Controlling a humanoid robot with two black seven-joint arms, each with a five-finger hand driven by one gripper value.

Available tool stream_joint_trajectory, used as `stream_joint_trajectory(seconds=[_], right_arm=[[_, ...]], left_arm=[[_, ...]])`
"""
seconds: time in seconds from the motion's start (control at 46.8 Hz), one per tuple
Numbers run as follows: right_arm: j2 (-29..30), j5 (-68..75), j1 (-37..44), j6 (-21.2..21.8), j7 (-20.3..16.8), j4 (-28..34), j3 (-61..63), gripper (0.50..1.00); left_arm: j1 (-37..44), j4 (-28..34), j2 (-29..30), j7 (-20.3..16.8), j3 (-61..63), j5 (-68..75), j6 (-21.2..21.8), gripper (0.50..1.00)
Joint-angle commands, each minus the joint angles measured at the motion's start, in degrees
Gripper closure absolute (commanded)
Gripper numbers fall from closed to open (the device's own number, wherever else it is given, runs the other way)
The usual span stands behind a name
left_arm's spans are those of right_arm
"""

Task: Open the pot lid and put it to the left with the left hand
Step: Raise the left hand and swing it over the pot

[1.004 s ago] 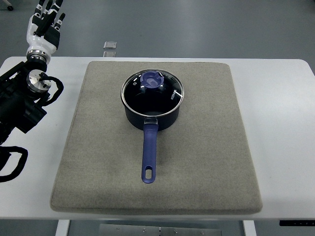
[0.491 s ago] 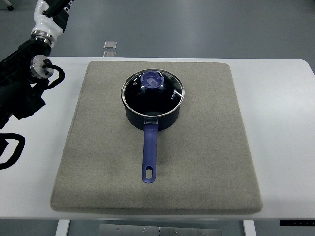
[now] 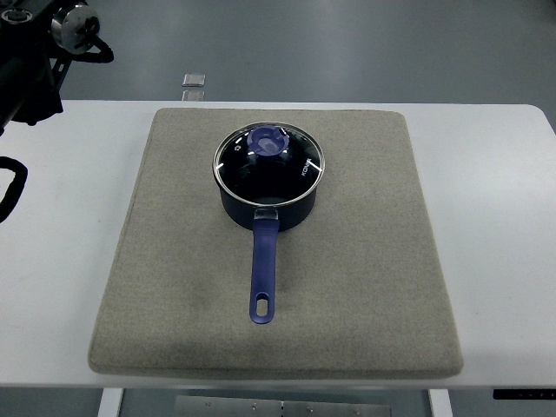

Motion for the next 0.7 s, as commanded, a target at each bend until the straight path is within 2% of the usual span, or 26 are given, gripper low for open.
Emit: stream_joint_trajectory(seconds=[0.0, 0.128, 0.278, 0.448, 0.683], right_arm=[[0.00, 0.00, -0.03, 0.00, 0.00, -0.03, 0.00, 0.583], [0.00, 0.00, -0.03, 0.00, 0.00, -0.03, 0.00, 0.583], [0.00, 0.00, 0.06, 0.00, 0.00, -0.04, 0.00, 0.583], [0.00, 0.00, -0.03, 0.00, 0.00, 0.05, 0.00, 0.583], [0.00, 0.00, 0.06, 0.00, 0.00, 0.05, 0.00, 0.583]], left_arm=[[-1.89, -0.62, -0.02, -1.75, 3.83, 1.93, -0.74, 0.514], [-4.53, -3.70, -0.02, -4.66, 8.76, 8.43, -1.61, 0.514], [-6.20, -5.28, -0.02, -5.01, 9.91, 18.88, -3.98, 0.516], [-6.56, -11.25, 0.06, -8.52, 10.08, 34.70, -5.22, 0.525], [-6.29, -15.13, 0.06, -8.54, 11.48, 49.65, -5.22, 0.534]])
